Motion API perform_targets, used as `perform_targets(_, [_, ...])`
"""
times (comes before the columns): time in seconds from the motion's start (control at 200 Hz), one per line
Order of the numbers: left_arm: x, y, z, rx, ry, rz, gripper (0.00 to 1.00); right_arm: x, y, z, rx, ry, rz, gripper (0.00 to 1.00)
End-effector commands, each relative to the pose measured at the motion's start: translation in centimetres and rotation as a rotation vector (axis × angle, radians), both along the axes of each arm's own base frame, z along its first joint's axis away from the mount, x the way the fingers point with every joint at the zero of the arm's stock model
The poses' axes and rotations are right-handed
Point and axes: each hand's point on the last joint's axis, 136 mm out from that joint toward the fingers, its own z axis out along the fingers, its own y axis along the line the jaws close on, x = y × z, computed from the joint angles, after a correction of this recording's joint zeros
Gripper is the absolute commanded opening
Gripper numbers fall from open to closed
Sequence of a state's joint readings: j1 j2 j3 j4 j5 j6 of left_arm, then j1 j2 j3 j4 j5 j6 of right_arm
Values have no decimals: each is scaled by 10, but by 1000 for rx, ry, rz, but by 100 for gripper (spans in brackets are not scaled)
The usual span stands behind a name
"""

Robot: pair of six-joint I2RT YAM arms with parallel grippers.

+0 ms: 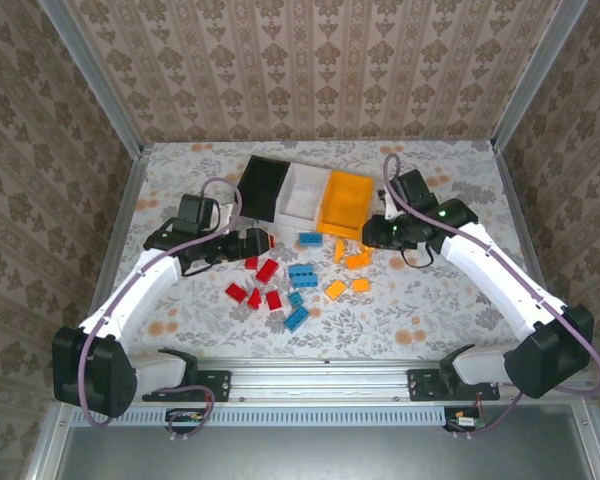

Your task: Sort the legos into containers by color

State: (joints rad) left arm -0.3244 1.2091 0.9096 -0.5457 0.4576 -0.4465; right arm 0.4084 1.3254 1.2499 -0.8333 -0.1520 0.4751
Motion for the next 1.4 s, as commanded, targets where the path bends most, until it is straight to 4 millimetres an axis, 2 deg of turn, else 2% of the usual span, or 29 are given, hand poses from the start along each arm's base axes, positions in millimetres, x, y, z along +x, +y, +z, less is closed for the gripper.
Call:
perform_targets(0.0, [2, 8, -6, -8, 71, 67, 100, 18, 2, 19, 48, -30, -13, 32])
perform_targets(0.07, [4, 11, -9, -2, 105, 86, 100, 29, -2, 26, 42, -53, -25, 32])
perform_targets(0.1, [5, 11, -10, -2, 114, 87, 100, 37, -2, 19, 34, -33, -28, 32])
perform_targets(0.27, [2, -1, -8, -68, 116, 31, 100, 70, -5, 21, 37, -33, -43, 32])
perform_targets(0.385, [2, -1, -10, -76, 117, 33, 100, 93, -8, 21, -13, -32, -48, 32])
perform_targets(0.715, [5, 3, -13, -66, 96, 39, 100, 148, -1, -8, -89, 36, -39, 32])
perform_targets(0.94, [6, 3, -16, -81, 85, 56, 100, 170, 3, -32, -131, 82, -21, 31])
perform_targets(1.395, [5, 6, -23, -91, 92, 60, 100, 190, 18, -90, -193, 175, 5, 31])
